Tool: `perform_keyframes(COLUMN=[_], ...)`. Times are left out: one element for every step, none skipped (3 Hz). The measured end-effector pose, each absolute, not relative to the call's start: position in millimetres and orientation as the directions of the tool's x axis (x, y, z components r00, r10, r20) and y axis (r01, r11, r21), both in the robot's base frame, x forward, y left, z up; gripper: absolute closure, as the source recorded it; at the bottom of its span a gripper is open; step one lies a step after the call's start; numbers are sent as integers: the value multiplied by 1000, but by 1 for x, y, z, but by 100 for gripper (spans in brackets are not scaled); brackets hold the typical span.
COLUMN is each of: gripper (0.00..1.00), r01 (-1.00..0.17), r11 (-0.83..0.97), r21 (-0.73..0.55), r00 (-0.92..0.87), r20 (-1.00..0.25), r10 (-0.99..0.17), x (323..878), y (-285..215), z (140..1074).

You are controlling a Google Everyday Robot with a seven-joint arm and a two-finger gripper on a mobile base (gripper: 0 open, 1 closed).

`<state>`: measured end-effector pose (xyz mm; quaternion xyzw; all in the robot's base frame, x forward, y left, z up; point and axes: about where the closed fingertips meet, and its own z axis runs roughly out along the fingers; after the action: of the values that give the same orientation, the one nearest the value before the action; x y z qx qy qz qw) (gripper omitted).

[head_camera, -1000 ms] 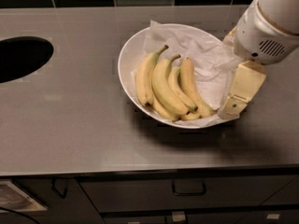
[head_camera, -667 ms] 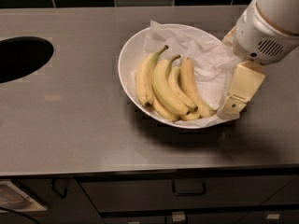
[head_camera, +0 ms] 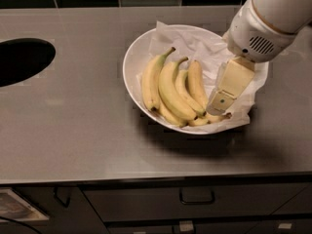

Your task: Pick banana from white bowl

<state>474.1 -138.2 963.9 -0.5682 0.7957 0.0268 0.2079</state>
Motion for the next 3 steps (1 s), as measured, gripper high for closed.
perform_keyframes(gripper=[0, 0, 0], r01=[-883, -883, -880], r11=[454, 454, 460], r21=[-115, -115, -119], r00=[-376, -376, -384], r20=[-404, -404, -391], r10=[-834, -834, -837], x=[488, 488, 487], y=[-124, -124, -111], z=[952, 952, 950])
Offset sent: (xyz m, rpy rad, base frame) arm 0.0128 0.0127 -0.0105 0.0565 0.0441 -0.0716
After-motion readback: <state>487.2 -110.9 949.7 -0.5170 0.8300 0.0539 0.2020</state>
